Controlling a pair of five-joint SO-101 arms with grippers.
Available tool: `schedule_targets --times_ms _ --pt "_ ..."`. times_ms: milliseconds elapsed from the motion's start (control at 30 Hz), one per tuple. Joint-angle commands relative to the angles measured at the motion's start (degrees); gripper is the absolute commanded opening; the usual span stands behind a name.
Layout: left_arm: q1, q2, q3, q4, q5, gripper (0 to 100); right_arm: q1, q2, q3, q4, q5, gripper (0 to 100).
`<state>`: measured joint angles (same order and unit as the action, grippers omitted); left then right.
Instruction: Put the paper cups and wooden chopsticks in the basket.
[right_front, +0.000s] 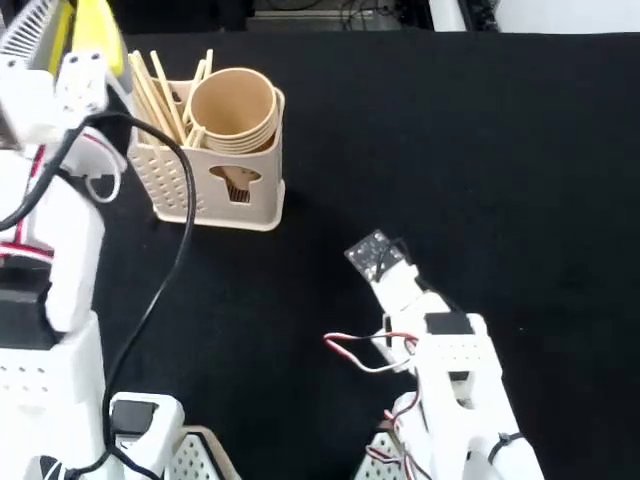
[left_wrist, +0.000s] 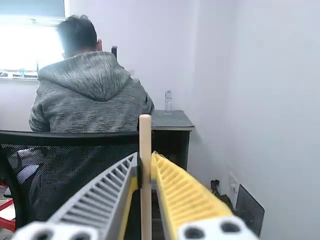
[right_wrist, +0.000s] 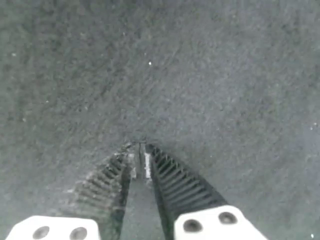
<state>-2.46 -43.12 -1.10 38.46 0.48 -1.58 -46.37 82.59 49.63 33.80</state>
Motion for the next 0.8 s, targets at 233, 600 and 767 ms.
schedule_targets --times_ms 233,600,767 --pt "-0.57 7.03 9.63 -19.69 -0.62 3 0.79 0.31 0.31 -1.76 -0.53 2.5" --pt "-0.66 9.85 23.52 -26.46 -0.7 3 0.79 0.4 0.31 -1.76 -0.53 2.5" --pt "-0.66 9.76 29.85 -25.23 -4.4 4 0.79 0.4 0.4 -1.76 -0.53 2.5"
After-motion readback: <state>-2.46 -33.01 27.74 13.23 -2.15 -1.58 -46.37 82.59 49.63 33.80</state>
